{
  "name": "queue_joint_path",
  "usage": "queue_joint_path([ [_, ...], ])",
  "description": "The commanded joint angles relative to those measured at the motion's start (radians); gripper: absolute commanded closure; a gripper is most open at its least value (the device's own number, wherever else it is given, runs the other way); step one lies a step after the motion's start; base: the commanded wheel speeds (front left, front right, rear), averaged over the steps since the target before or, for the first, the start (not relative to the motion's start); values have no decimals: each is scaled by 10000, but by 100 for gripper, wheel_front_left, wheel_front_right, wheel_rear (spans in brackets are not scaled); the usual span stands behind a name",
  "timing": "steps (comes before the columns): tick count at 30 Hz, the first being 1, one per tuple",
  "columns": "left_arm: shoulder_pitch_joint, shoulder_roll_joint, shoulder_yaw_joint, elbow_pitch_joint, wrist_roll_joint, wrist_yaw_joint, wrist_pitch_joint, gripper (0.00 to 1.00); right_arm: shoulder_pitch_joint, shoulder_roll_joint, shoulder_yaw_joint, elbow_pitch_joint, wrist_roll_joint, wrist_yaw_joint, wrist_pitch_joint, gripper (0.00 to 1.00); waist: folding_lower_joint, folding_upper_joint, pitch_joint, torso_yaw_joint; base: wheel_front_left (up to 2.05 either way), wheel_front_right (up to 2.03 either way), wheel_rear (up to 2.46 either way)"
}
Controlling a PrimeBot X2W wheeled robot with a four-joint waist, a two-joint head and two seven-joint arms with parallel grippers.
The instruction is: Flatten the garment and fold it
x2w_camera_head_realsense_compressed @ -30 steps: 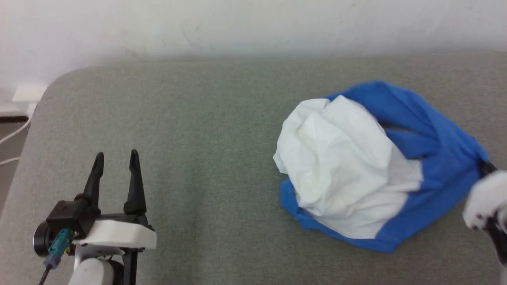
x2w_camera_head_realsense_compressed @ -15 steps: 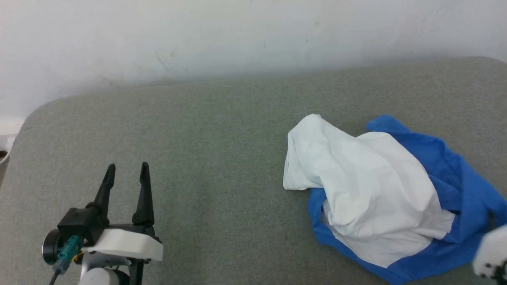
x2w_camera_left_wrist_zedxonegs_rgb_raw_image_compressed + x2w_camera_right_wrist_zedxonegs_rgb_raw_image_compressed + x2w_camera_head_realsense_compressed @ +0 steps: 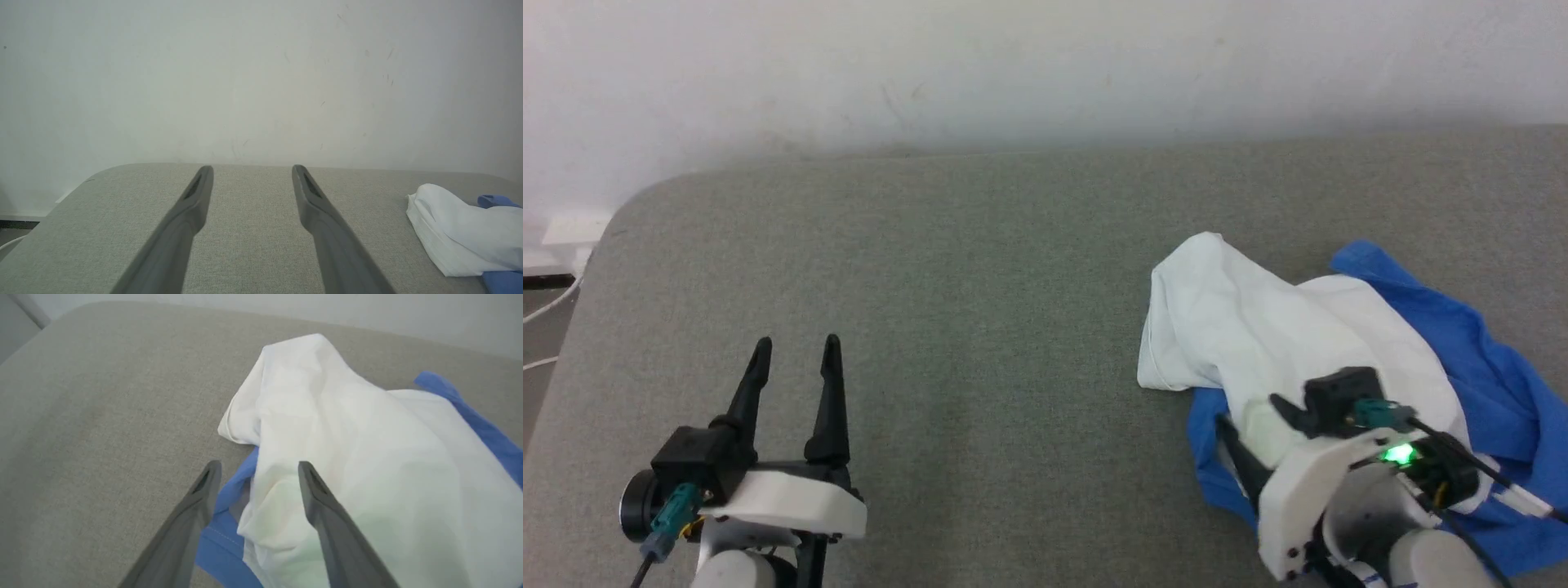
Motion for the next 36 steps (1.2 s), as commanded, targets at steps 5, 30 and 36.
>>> queue_joint_path([
  [5, -347, -45, -63, 74, -47, -38, -108, 0, -465, -36, 771, 166, 280, -9, 1363, 0, 0, -2, 509, 549, 0, 0, 0],
  [30, -1008, -290, -137, 698, -10, -169, -301, 0, -3270, 387, 3149, 662, 96, -9, 634, 100, 0, -2, 815, 1500, 0, 0, 0],
  [36, -995, -299, -85, 755, -16, -170, -310, 0, -4209, -255, 6312, 1440, 1732, -9, 1249, 100, 0, -2, 713, 1722, 0, 0, 0],
])
